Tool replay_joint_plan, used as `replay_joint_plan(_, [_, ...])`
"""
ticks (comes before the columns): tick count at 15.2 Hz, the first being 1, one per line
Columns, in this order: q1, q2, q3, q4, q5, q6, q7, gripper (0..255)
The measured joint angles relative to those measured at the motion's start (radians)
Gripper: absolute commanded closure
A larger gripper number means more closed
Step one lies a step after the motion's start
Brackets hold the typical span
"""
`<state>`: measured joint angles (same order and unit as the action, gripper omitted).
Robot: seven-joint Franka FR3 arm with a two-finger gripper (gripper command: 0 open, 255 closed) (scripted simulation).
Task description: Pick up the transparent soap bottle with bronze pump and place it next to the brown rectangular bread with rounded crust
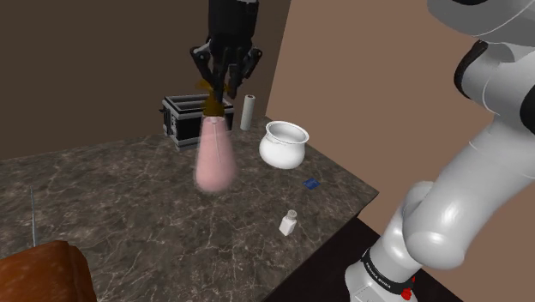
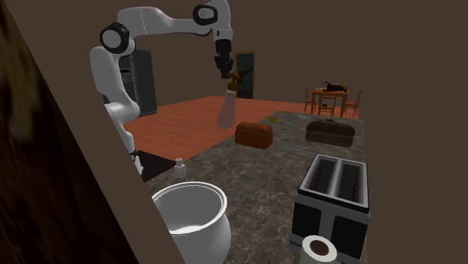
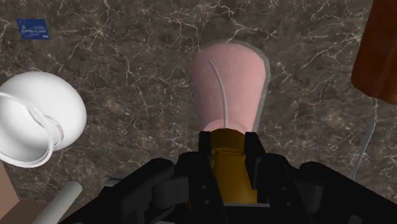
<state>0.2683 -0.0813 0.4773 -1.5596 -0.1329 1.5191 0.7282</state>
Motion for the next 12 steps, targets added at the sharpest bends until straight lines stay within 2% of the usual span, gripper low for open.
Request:
replay_joint_plan(6, [0.076,0.058,0.093,0.065,-0.029,-0.041,0.162,255])
replay_joint_plan(12, [0.183,0.188,0.185,0.217,-0.107,-0.12,0.337,255])
